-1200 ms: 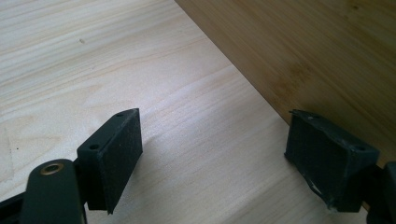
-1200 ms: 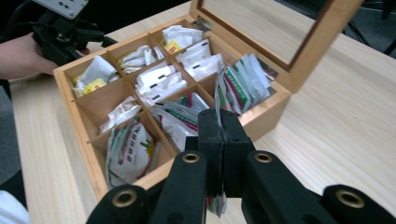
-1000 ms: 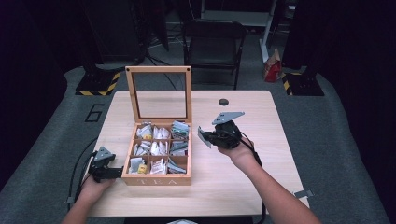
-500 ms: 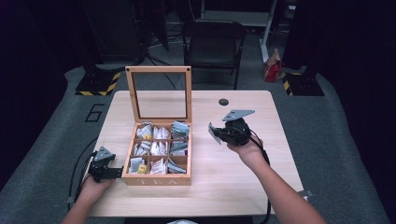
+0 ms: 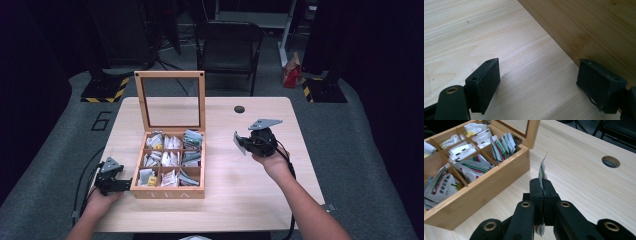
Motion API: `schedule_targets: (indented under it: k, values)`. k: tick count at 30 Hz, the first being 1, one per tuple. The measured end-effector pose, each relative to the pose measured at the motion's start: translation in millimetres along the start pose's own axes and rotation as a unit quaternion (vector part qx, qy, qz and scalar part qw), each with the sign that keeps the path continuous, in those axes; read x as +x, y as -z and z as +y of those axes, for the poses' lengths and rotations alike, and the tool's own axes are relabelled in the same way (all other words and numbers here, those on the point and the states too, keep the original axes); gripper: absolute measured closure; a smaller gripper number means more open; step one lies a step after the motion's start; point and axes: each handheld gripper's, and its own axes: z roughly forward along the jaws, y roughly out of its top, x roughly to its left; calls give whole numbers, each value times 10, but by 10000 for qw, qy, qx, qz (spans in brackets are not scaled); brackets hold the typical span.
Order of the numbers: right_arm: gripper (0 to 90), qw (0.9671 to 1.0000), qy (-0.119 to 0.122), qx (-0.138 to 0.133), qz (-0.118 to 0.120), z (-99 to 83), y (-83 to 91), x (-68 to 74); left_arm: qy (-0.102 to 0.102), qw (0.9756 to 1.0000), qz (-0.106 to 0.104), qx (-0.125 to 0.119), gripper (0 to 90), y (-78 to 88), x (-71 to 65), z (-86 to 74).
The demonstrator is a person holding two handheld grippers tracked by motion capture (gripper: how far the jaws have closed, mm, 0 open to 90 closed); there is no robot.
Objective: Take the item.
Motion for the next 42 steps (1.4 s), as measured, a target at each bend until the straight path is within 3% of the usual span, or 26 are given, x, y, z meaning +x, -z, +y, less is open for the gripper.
schedule_targets:
  k: [21, 33, 36, 37, 42]
  values:
    - [886, 9987, -228, 123, -448, -273, -49, -251, 2, 10000, 0, -1, 182, 0, 0, 0]
    - [886, 9980, -168, 284, -533, -442, -179, -232, 0, 10000, 0, -1, 182, 0, 0, 0]
    - [886, 9975, -291, 307, -557, -492, -223, -221, 0, 10000, 1, -1, 182, 0, 0, 0]
    - [886, 9978, -216, 324, -530, -505, -226, -236, 0, 10000, 0, -1, 182, 0, 0, 0]
    - [886, 9972, -279, 391, -579, -570, -258, -249, 1, 10000, 1, -2, 182, 0, 0, 0]
